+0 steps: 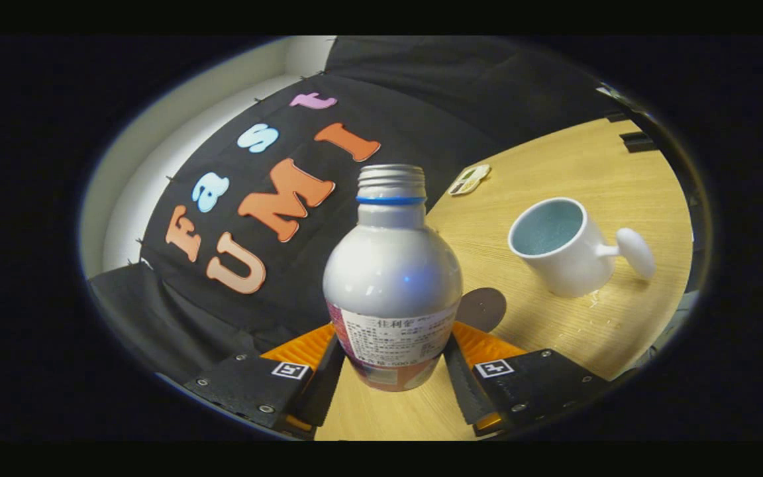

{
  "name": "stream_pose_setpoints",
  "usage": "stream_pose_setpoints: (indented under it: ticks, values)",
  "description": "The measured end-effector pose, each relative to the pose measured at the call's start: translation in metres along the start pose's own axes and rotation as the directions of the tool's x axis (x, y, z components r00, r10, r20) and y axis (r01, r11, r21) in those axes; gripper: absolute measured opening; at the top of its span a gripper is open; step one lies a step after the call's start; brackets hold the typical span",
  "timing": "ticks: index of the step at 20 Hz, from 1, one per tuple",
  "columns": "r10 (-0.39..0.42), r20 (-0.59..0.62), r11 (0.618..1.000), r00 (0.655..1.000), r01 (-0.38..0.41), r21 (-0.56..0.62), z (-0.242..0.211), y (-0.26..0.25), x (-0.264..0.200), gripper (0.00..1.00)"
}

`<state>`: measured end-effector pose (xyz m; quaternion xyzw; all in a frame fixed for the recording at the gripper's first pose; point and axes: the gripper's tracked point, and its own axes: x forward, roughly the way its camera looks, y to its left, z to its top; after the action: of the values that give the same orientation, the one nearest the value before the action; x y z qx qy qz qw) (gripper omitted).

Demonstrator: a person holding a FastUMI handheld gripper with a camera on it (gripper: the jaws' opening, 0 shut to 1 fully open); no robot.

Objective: Take the bottle from table, then pour the juice into the cup, finally place the bottle on the coaster

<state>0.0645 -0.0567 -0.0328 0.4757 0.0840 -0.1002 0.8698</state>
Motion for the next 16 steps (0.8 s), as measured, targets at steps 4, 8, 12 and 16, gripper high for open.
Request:
stream_pose_setpoints:
  ticks: [4,8,12,16]
  values:
    - [-0.005,-0.008,0.992,1.0,0.006,0.123,0.003,0.007,0.013,0.76]
    - [0.011,-0.013,0.971,1.0,-0.008,0.239,0.007,0.014,0.017,0.75]
    - [0.016,-0.012,0.939,1.0,-0.011,0.343,0.012,0.016,0.022,0.75]
    - [0.023,-0.007,0.904,1.0,-0.018,0.428,0.018,0.02,0.023,0.75]
